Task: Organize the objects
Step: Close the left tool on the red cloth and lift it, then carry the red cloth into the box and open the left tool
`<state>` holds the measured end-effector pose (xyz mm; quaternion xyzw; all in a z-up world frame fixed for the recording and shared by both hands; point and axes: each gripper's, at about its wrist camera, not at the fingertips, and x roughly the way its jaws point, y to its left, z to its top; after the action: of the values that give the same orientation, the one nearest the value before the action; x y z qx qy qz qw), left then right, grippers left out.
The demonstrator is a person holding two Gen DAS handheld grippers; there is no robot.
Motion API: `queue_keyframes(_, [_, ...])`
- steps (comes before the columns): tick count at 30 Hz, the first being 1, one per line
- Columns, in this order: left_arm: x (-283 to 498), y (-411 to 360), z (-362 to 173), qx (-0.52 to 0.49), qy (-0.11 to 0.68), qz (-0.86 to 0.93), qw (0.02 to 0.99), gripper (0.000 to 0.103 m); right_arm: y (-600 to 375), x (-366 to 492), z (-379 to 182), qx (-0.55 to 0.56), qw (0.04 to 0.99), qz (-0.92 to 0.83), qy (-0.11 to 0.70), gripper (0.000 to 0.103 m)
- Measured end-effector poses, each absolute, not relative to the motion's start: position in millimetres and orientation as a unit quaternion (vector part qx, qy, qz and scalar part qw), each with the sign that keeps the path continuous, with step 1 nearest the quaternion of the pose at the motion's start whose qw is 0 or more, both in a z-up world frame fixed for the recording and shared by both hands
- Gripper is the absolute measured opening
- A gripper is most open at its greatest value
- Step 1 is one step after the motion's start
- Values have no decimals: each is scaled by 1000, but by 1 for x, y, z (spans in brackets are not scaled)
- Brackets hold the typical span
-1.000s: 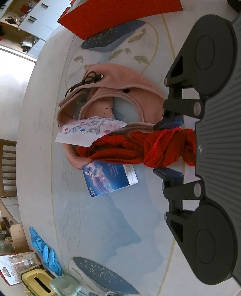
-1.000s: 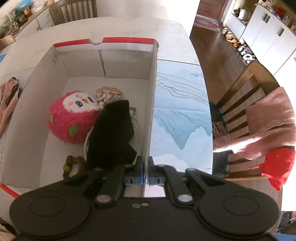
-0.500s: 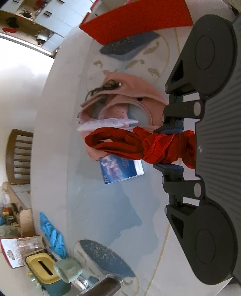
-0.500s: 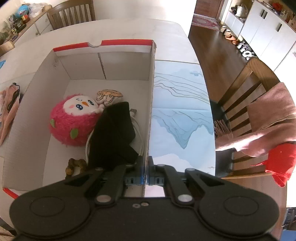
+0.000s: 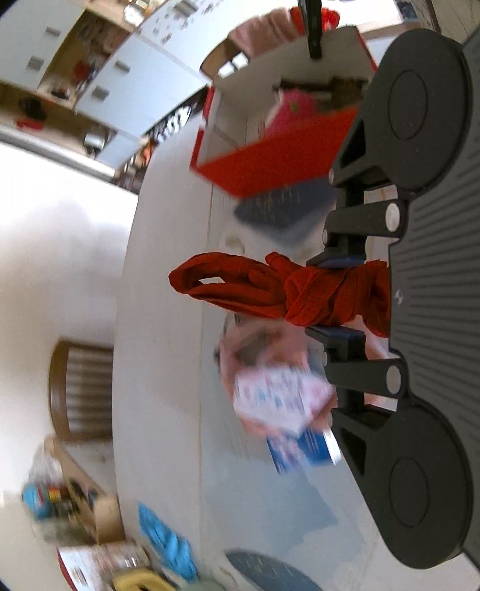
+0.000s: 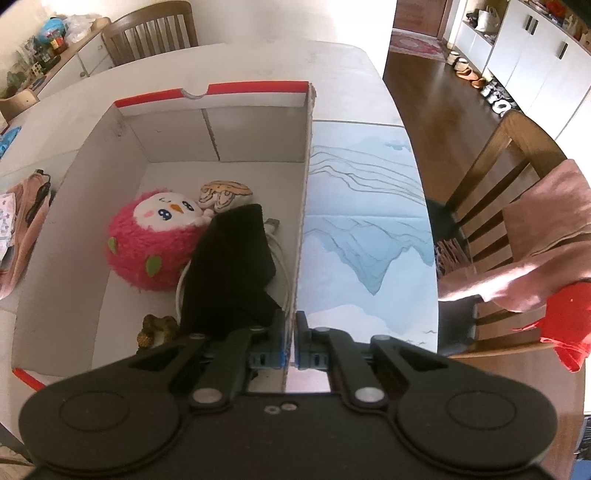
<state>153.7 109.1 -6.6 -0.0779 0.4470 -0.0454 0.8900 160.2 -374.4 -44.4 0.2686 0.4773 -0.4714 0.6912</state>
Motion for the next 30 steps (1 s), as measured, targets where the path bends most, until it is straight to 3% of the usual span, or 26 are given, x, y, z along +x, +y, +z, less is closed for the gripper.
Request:
queue_keyframes(22, [237, -85, 1, 5, 473, -196, 859, 29, -370, 160, -45, 272, 694, -470, 474, 6])
queue_keyframes(30, [269, -139, -20, 48, 496, -218, 839, 29, -371, 158, -45, 280, 694, -471, 467, 6])
